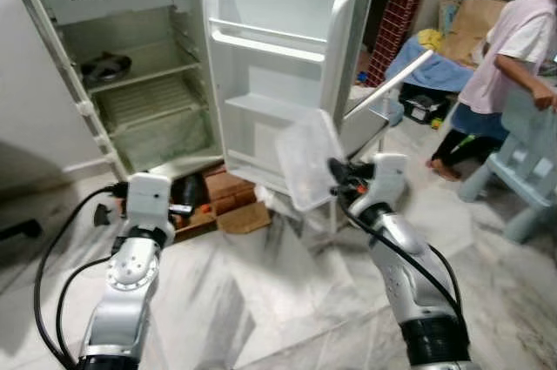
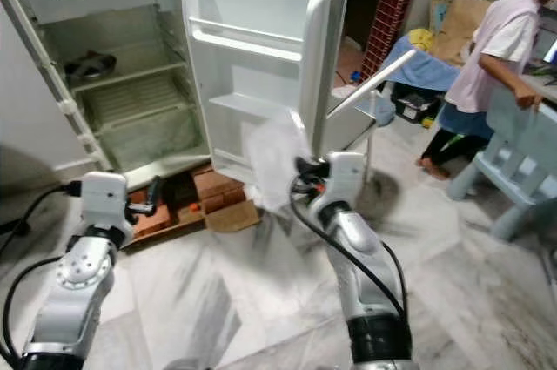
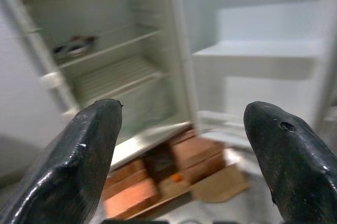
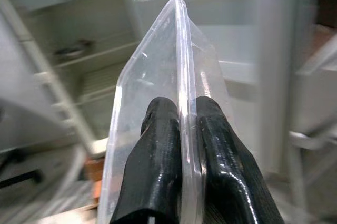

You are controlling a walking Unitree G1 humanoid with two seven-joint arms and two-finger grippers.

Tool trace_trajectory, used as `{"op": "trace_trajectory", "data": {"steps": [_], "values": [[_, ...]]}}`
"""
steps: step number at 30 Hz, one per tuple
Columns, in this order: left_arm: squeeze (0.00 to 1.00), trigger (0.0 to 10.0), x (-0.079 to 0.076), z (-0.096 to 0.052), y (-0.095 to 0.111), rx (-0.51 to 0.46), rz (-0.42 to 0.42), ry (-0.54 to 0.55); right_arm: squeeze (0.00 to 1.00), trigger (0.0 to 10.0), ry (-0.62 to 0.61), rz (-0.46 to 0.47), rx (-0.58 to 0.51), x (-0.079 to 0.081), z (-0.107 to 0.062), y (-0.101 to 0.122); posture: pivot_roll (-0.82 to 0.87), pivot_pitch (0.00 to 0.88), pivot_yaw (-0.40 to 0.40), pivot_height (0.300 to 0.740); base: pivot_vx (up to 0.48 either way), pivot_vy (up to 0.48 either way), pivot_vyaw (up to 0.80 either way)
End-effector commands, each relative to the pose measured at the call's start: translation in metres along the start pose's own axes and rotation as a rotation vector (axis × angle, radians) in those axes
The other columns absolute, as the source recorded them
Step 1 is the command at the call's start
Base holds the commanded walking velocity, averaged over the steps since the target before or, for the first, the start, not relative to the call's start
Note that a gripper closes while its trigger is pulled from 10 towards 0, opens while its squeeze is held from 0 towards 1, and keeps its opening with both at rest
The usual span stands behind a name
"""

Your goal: Restocking fridge

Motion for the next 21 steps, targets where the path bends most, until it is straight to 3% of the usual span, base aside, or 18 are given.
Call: {"op": "trace_trajectory", "data": {"steps": [1, 11, 21], "values": [[0.00, 10.0, -0.0079, 0.0018, 0.0060, -0.019, -0.009, -0.027, 0.00, 10.0, -0.023, -0.022, -0.024, -0.0088, -0.0008, 0.0107, 0.08, 0.000, -0.007, 0.740, 0.000, 0.480, 0.00], [0.00, 10.0, -0.0057, 0.0013, 0.0067, -0.030, -0.012, -0.008, 0.00, 10.0, -0.016, -0.034, -0.027, -0.0061, 0.0009, 0.0095, 0.09, 0.000, -0.002, 0.740, 0.000, 0.480, 0.00], [0.00, 10.0, -0.0008, -0.0006, 0.0091, -0.049, -0.002, 0.010, 0.00, 10.0, -0.008, -0.028, -0.036, -0.0039, 0.0015, 0.0109, 0.09, 0.000, 0.001, 0.740, 0.000, 0.000, 0.77]]}}
Point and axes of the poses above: a point about 5 cm out from each wrist's last joint towards the gripper, its own z axis pointing out of the wrist towards the gripper, its own y axis along the axis of the wrist's last joint, x = y × z, the point moved 5 cm from there along z, pointing out of the wrist towards the gripper, and after that the axes turned 8 degrees about z, right-handed, at the moved point
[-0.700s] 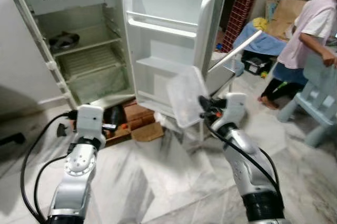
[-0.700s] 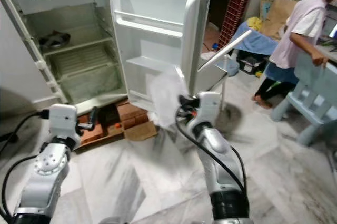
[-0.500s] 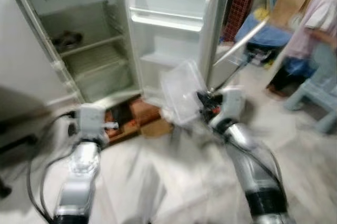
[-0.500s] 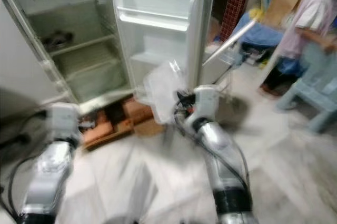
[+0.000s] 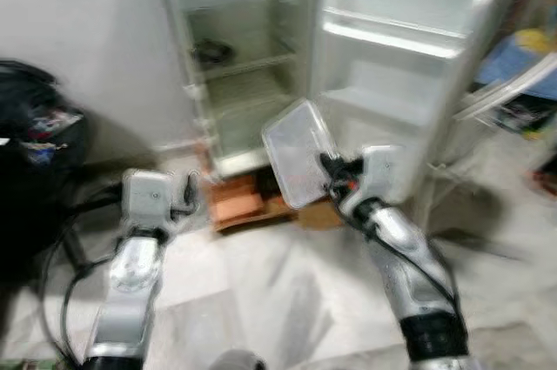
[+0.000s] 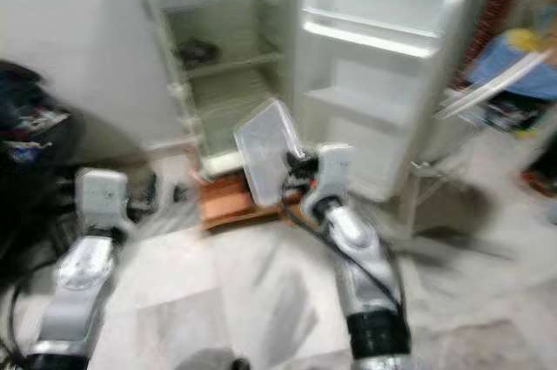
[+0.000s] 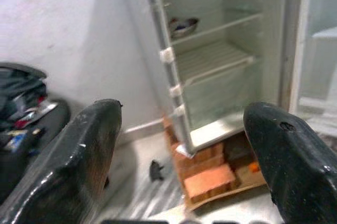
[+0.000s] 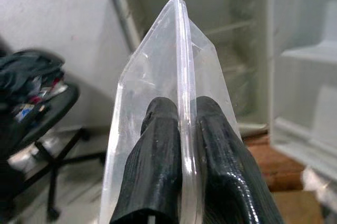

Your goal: Restocking fridge

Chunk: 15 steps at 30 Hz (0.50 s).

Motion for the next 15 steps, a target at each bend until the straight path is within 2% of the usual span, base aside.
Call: {"op": "trace_trajectory", "data": {"steps": [1, 10, 15], "values": [[0.00, 10.0, 0.0038, -0.0011, 0.0026, -0.013, 0.000, 0.005, 0.00, 10.0, -0.004, -0.003, -0.029, -0.0015, 0.0011, 0.0092, 0.09, 0.000, -0.001, 0.740, 0.000, 0.000, 0.00], [0.00, 10.0, 0.0071, 0.0018, 0.0066, -0.027, 0.008, -0.006, 0.00, 10.0, -0.006, -0.014, -0.044, -0.0025, 0.0051, 0.0155, 0.09, 0.000, 0.000, 0.740, 0.000, 0.000, 0.00], [0.00, 10.0, 0.0053, 0.0035, 0.0098, -0.040, 0.008, -0.015, 0.00, 10.0, -0.005, -0.014, -0.049, -0.0018, 0.0072, 0.0163, 0.09, 0.000, 0.005, 0.740, 0.303, 0.290, 0.00]]}}
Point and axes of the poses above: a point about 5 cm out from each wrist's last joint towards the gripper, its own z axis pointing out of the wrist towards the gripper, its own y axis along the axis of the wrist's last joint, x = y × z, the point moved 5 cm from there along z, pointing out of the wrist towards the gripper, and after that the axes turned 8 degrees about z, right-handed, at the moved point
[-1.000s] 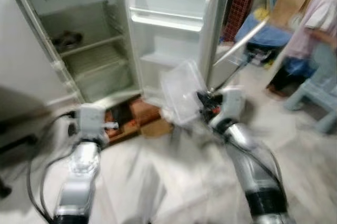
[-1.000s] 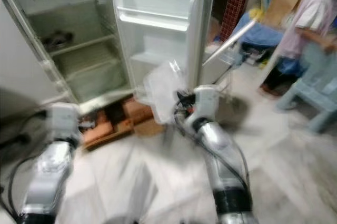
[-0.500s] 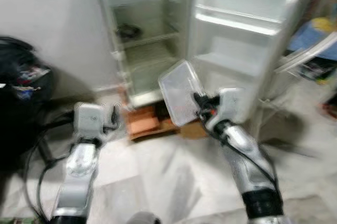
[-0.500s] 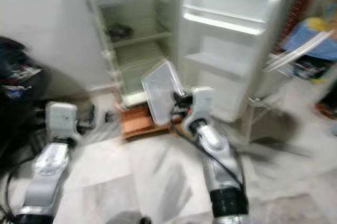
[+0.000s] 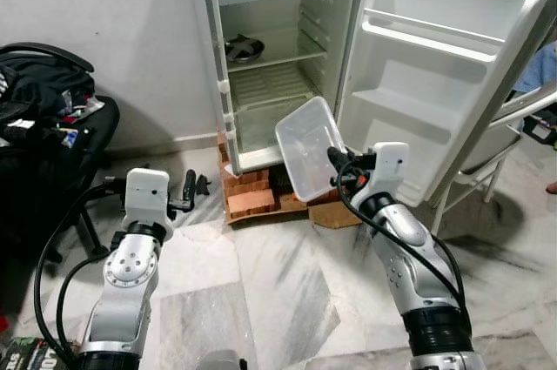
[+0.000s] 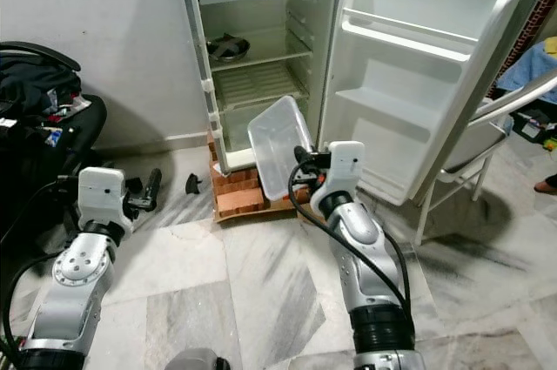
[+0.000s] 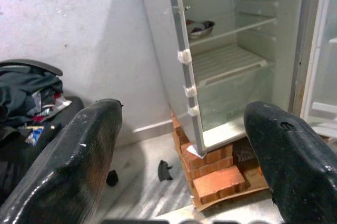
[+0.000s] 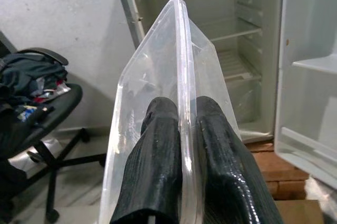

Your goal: Restocking fridge

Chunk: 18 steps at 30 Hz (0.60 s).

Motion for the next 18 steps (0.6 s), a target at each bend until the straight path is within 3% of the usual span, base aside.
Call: {"op": "trace_trajectory", "data": {"steps": [1, 9, 13, 18], "values": [[0.00, 10.0, 0.002, 0.001, 0.004, -0.015, 0.002, 0.001, 0.00, 10.0, 0.007, 0.000, -0.023, 0.004, 0.005, 0.006, 0.10, 0.000, 0.005, 0.740, 0.334, 0.337, 0.00], [0.00, 10.0, 0.005, -0.001, 0.002, -0.013, 0.009, 0.005, 0.00, 10.0, -0.004, -0.005, -0.023, 0.001, 0.001, 0.005, 0.10, 0.000, 0.010, 0.740, 0.340, 0.339, 0.00], [0.00, 10.0, 0.006, -0.012, -0.006, 0.006, -0.030, -0.023, 0.00, 10.0, -0.033, -0.005, -0.022, -0.006, -0.005, 0.004, 0.10, 0.000, 0.009, 0.740, 0.339, 0.339, 0.00], [0.00, 10.0, 0.013, -0.023, -0.020, 0.033, -0.008, -0.009, 0.00, 10.0, -0.048, -0.009, -0.008, -0.010, -0.011, -0.002, 0.11, 0.000, 0.007, 0.740, 0.338, 0.340, 0.00]]}}
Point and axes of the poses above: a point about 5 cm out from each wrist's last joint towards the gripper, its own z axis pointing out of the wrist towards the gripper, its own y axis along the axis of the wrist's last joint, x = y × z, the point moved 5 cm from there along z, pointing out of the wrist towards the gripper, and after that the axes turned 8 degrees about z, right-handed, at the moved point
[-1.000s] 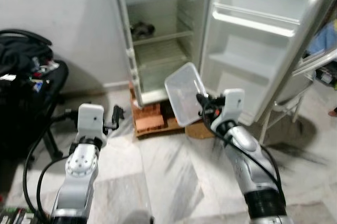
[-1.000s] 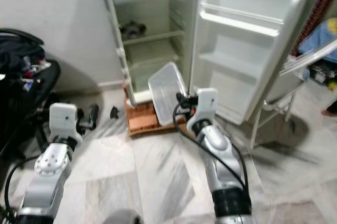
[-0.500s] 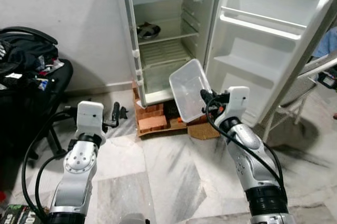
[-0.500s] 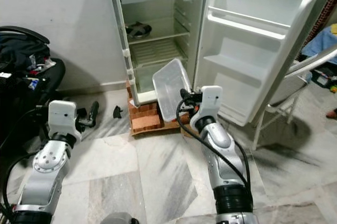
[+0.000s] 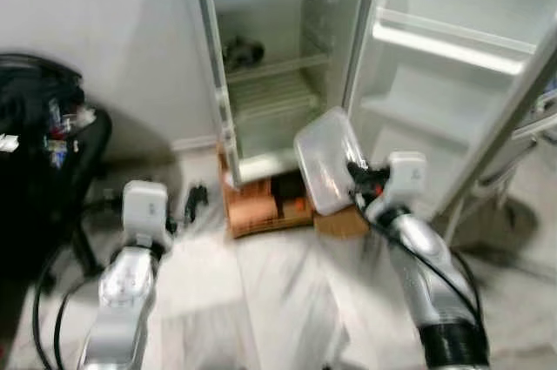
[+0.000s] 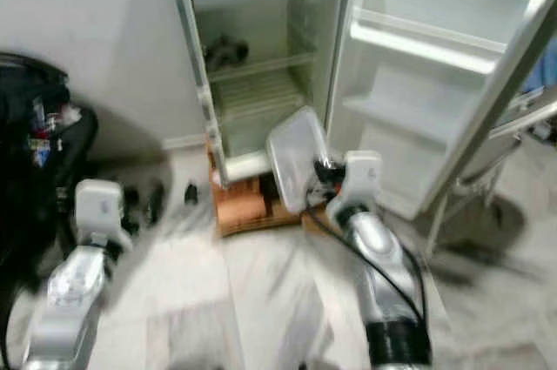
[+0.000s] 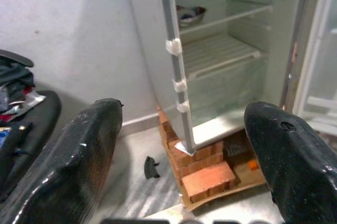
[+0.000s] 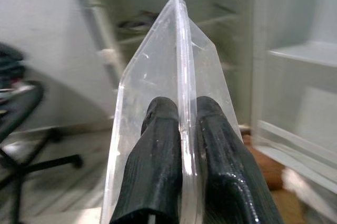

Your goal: Restocking fridge

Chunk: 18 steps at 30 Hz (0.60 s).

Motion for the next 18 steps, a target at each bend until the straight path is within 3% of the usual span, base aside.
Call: {"op": "trace_trajectory", "data": {"steps": [1, 5, 18], "values": [[0.00, 10.0, 0.0189, -0.0016, 0.0008, -0.007, 0.035, 0.046, 0.00, 10.0, 0.055, 0.000, -0.035, 0.0205, 0.0068, 0.0094, 0.11, 0.000, 0.008, 0.740, 0.345, 0.334, 0.00], [0.00, 10.0, 0.0193, -0.0007, 0.0015, -0.010, 0.044, 0.040, 0.00, 10.0, 0.052, 0.000, -0.038, 0.0211, 0.0077, 0.0101, 0.11, 0.000, 0.009, 0.740, 0.348, 0.331, 0.00], [0.00, 10.0, 0.0128, 0.0016, 0.0071, -0.033, 0.051, 0.003, 0.00, 10.0, 0.035, -0.015, -0.049, 0.0161, 0.0098, 0.0150, 0.11, 0.000, 0.001, 0.740, 0.476, 0.000, 0.00]]}}
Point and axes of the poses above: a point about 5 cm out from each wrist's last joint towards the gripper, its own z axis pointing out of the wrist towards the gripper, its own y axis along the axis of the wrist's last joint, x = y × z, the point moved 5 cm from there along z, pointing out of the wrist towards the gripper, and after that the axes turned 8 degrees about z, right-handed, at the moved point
